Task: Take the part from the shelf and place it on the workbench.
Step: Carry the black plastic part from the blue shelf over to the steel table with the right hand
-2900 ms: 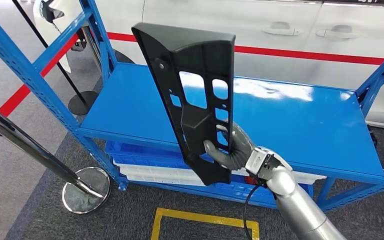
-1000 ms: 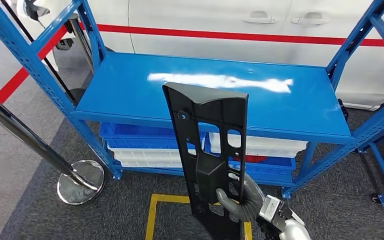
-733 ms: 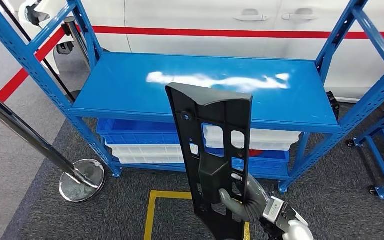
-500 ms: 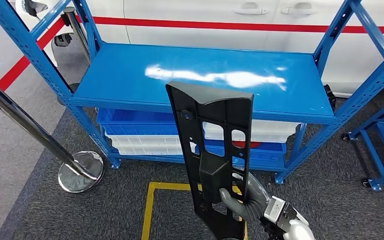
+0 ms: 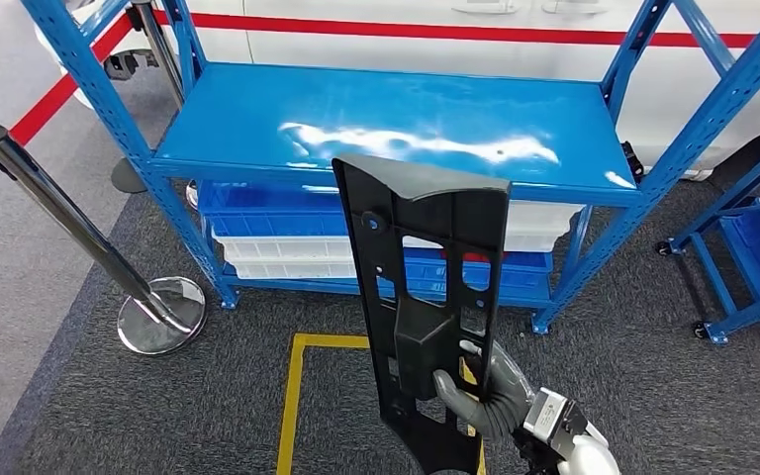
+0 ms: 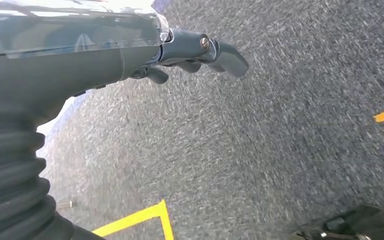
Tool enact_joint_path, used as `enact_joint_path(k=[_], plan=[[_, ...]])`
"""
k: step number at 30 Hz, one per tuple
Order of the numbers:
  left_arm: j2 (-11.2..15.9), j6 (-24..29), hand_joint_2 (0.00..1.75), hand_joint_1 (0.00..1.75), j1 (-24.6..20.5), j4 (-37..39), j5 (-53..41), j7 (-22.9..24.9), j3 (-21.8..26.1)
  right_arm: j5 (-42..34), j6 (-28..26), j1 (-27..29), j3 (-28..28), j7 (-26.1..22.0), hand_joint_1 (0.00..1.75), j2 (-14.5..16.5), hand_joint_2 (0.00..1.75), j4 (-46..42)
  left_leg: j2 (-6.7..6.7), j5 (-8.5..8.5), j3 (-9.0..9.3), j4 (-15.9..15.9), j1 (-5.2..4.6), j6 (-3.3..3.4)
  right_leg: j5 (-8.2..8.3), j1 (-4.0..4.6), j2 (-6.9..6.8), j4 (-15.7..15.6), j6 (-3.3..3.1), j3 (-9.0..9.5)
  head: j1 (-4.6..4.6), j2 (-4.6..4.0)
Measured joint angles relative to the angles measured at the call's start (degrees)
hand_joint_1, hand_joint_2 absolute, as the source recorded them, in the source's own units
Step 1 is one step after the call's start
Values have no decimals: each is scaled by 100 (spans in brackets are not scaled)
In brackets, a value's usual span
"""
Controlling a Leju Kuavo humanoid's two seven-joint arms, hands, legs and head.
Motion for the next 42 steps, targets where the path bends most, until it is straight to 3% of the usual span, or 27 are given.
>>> enact_joint_path(k=[2, 4, 6, 8, 9, 10, 11, 13, 15, 16, 17, 19, 20, 21, 24, 25, 26, 27, 29, 31, 32, 34, 36, 38, 40, 41, 42], plan=[[8, 0, 175, 0, 6, -1, -3, 3, 0, -1, -1, 4, -6, -5, 175, -1, 175, -23, 3, 81, -55, 33, -5, -63, -92, 29, -7, -249, -72, 104, 0, 0], [23, -2, 175, 0, 15, 0, -9, 9, -1, -3, -2, 17, -10, -17, 175, -1, 175, -35, -17, 39, -112, 86, 7, -134, 14, 9, -27, -256, -164, 8, 2, 0], [36, -11, 175, 0, 22, 1, -19, 17, -2, -5, -2, 35, -17, -37, 175, -8, 175, -50, -53, -400, -242, 440, 24, -206, 157, -15, -44, -273, -242, -134, 2, 0], [49, -18, 175, 0, 26, 1, -25, 22, -1, -8, -1, 56, -24, -56, 175, -15, 175, -64, -66, -963, -401, 1137, 35, -263, 303, -11, -36, -267, -267, -320, 1, 0], [54, -18, 175, 0, 27, 1, -25, 25, -1, -8, 1, 69, -26, -61, 175, -16, 175, -67, -67, -1090, -436, 1467, 37, -281, 380, -10, -33, -262, -263, -421, 1, 0], [56, -17, 175, 0, 27, 1, -25, 25, 0, -9, 5, 80, -26, -64, 175, -16, 175, -70, -67, -1066, -409, 1662, 38, -290, 453, -9, -30, -256, -254, -520, 1, 0], [57, -17, 175, 0, 27, 1, -24, 22, 0, -9, 9, 89, -28, -66, 175, -16, 175, -72, -68, -916, -292, 1667, 39, -291, 525, -10, -28, -247, -241, -618, 1, 0], [57, -16, 175, 0, 30, 1, -21, 18, 0, -12, 21, 95, -33, -67, 175, -16, 175, -76, -120, -572, 198, 1116, 43, -262, 657, -13, 7, -224, -197, -792, 1, 0], [56, -16, 175, 0, 42, 1, -17, 2, 0, -28, 42, 88, -43, -58, 175, -16, 175, -81, -301, -614, 805, 230, 39, -191, 771, -7, 70, -210, -130, -912, 1, 0], [54, -25, 175, 0, 54, 1, -16, -34, 0, -45, 60, 83, -49, -48, 175, -16, 175, -83, -372, -706, 992, -97, 34, -153, 831, -7, 105, -214, -93, -943, 1, 0], [51, -38, 175, 0, 69, 1, -14, -84, 0, -63, 76, 79, -57, -35, 175, -16, 175, -85, -383, -769, 1062, -253, 21, -117, 891, -7, 131, -234, -58, -957, 1, 0], [42, -66, 175, 0, 91, 1, -13, -189, 0, -99, 100, 89, -85, -8, 175, -14, 175, -86, -274, -693, 1010, -313, 18, -42, 998, -23, 192, -277, 13, -979, -1, 0], [38, -70, 175, 0, 91, 1, -14, -213, 0, -111, 105, 99, -103, 2, 175, -9, 175, -85, -214, -635, 973, -320, 23, 3, 950, -28, 192, -228, 37, -1022, -1, 0], [34, -69, 175, 0, 88, 1, -16, -222, 0, -119, 108, 107, -118, 11, 175, -5, 175, -85, -155, -573, 926, -332, 31, 40, 799, -33, 172, -53, 51, -1105, -1, 0], [31, -60, 175, 0, 84, 1, -18, -222, 0, -126, 112, 114, -143, 26, 175, 3, 175, -84, 7, -447, 753, -313, 20, 86, 63, -40, 99, 1084, 80, -1486, 0, 0], [31, -57, 175, 0, 84, 1, -16, -222, 0, -128, 112, 117, -148, 25, 175, 4, 175, -83, 60, -417, 704, -299, 12, 87, -66, -39, 93, 1358, 88, -1525, 1, 0], [31, -54, 175, 0, 84, 1, -12, -222, 0, -130, 111, 120, -155, 16, 175, 4, 175, -83, 112, -394, 662, -283, 5, 84, -90, -37, 82, 1416, 87, -1451, 1, 0], [31, -52, 175, 0, 84, 1, -7, -223, 1, -131, 109, 125, -164, 1, 175, 4, 175, -84, 161, -379, 632, -267, -1, 79, -13, -32, 56, 1218, 73, -1247, 1, 0], [28, -54, 175, 0, 88, 1, -2, -223, 2, -129, 102, 135, -197, -61, 175, 4, 175, -114, 251, -371, 602, -236, -16, 61, 212, 8, -140, 380, -1, -641, 1, 0], [26, -59, 175, 0, 105, 1, -2, -215, 3, -115, 93, 150, -245, -138, 175, 6, 175, -183, 332, -374, 577, -198, -44, 23, 292, 75, -342, -199, -97, -300, -1, 0], [27, -62, 175, 0, 114, 1, -3, -204, 3, -95, 86, 166, -272, -171, 175, 7, 175, -222, 373, -374, 566, -186, -54, 2, 268, 105, -382, -267, -132, -284, 0, 0], [35, -69, 175, 0, 120, 1, 0, -177, 5, -33, 63, 224, -324, -230, 175, 8, 175, -289, 434, -395, 556, -167, -60, -47, 300, 93, -284, -288, -184, -319, 0, 0], [44, -88, 175, 0, 124, 0, 9, -162, 8, 22, 40, 274, -365, -281, 175, 8, 175, -352, 262, -566, 470, 37, -47, -118, 342, 45, -188, -322, -244, -337, -1, 0], [49, -114, 175, 0, 130, -1, 18, -152, 11, 58, 6, 303, -403, -328, 175, 7, 175, -406, 8, -948, 184, 713, -18, -187, 373, 22, -87, -333, -284, -363, -1, 0], [55, -133, 175, 0, 151, 1, 18, -128, 15, 86, -49, 359, -454, -365, 175, 6, 175, -446, -62, -1214, -126, 1443, 2, -228, 390, 21, 36, -327, -294, -383, -1, 0], [57, -145, 175, 0, 165, 1, 14, -116, 17, 97, -79, 406, -481, -379, 175, 6, 175, -469, -69, -1178, -164, 1542, 10, -242, 393, 18, 107, -320, -290, -384, -1, 0], [58, -163, 175, 0, 181, 1, 7, -108, 19, 112, -111, 457, -517, -393, 175, 6, 175, -500, -79, -1033, -100, 1408, 22, -250, 395, 14, 179, -311, -282, -382, -1, 0]])
